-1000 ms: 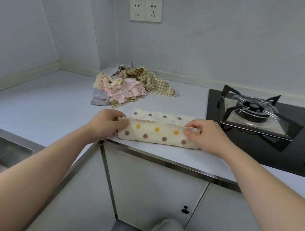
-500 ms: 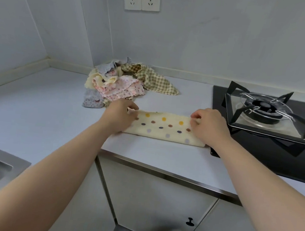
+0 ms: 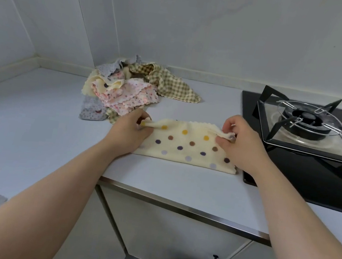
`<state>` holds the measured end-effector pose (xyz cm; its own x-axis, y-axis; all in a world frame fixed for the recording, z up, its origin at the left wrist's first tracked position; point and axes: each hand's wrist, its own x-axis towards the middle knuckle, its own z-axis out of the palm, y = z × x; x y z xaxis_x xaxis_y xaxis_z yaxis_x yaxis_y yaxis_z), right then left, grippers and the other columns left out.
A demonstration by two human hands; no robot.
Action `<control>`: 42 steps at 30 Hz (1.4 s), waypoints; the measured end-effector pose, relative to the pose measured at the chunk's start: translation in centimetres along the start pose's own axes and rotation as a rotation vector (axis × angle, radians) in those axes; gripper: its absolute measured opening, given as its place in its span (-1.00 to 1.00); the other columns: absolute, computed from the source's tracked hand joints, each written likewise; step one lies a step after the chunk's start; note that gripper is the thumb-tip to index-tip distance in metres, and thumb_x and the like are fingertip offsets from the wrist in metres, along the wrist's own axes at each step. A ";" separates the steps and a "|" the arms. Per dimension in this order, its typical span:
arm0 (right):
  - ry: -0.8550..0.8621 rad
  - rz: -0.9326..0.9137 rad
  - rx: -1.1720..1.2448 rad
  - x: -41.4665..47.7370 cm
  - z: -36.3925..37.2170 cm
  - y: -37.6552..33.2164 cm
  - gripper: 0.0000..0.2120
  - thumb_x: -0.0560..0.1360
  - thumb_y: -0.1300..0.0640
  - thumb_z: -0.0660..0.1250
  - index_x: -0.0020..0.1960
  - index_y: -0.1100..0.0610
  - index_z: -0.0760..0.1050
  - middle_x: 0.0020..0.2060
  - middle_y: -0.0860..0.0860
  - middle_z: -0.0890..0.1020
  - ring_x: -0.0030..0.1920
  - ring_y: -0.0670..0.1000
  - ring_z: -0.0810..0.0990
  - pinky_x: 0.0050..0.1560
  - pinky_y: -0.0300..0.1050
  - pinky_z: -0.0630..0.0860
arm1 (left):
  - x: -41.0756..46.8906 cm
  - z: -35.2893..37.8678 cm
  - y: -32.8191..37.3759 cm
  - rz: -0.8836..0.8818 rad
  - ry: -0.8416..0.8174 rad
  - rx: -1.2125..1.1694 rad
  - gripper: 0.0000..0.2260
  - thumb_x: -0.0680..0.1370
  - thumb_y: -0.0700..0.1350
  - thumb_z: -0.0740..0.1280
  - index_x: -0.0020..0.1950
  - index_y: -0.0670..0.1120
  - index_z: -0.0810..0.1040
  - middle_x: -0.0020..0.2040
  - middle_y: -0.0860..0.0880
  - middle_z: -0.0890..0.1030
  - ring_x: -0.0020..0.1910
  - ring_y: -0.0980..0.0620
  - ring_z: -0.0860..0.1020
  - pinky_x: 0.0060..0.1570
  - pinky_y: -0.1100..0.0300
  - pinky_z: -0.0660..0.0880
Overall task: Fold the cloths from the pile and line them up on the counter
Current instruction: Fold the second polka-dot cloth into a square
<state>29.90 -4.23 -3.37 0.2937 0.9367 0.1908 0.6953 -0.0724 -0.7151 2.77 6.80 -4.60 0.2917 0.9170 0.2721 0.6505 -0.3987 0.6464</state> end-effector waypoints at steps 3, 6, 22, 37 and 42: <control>0.025 -0.016 0.135 0.2 -0.6 0.1 -0.61 0.46 0.18 0.49 0.15 -0.13 0.42 -0.09 -0.17 0.63 -0.15 -0.28 0.56 -0.17 -0.39 0.39 | 0.1 -0.4 0.2 -0.060 0.050 -0.231 -0.81 0.50 -0.19 0.45 -0.02 0.01 0.47 -0.20 -0.01 0.60 -0.21 0.01 0.54 -0.20 0.25 0.46; 0.046 -0.063 0.187 0.5 -0.3 -0.2 -0.55 0.45 0.19 0.51 0.24 -0.12 0.48 -0.14 -0.16 0.64 -0.24 -0.31 0.53 -0.14 -0.37 0.41 | 0.2 -0.7 0.5 -0.072 0.069 -0.328 -0.73 0.47 -0.27 0.46 -0.05 0.06 0.48 -0.27 0.06 0.56 -0.25 0.05 0.52 -0.21 0.10 0.48; 0.083 -0.029 0.535 0.6 -0.4 1.2 -0.55 0.44 0.30 0.50 0.22 -0.09 0.54 0.04 0.25 0.65 0.04 0.26 0.62 0.11 0.15 0.61 | 0.3 -2.7 3.5 -0.062 -0.012 -0.157 -0.96 0.50 -0.09 0.50 -0.09 -0.02 0.69 -0.26 0.02 0.69 -0.24 0.00 0.66 -0.18 0.21 0.61; 0.098 -0.033 0.538 0.8 -0.4 1.4 -0.70 0.50 0.04 0.47 0.19 -0.18 0.52 -0.10 0.44 0.58 0.00 0.38 0.61 0.08 0.27 0.59 | 0.5 -2.5 3.3 0.004 0.099 -0.189 -0.86 0.53 -0.17 0.46 -0.15 0.06 0.63 -0.33 0.07 0.63 -0.47 0.19 0.53 -0.33 0.17 0.55; 0.099 0.022 0.611 1.0 -0.5 1.4 -0.77 0.47 0.14 0.51 0.10 0.03 0.59 -0.13 0.04 0.73 -0.09 0.01 0.71 -0.09 -0.15 0.62 | 0.4 -2.7 3.6 -0.016 0.106 -0.255 -0.87 0.50 -0.25 0.47 -0.02 -0.04 0.66 -0.30 0.06 0.57 -0.50 0.25 0.49 -0.45 0.36 0.44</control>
<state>31.50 -3.57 -3.86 0.3835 0.8988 0.2123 0.1958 0.1455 -0.9698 3.35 5.73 -0.22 0.1989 0.9246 0.3249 0.4529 -0.3807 0.8062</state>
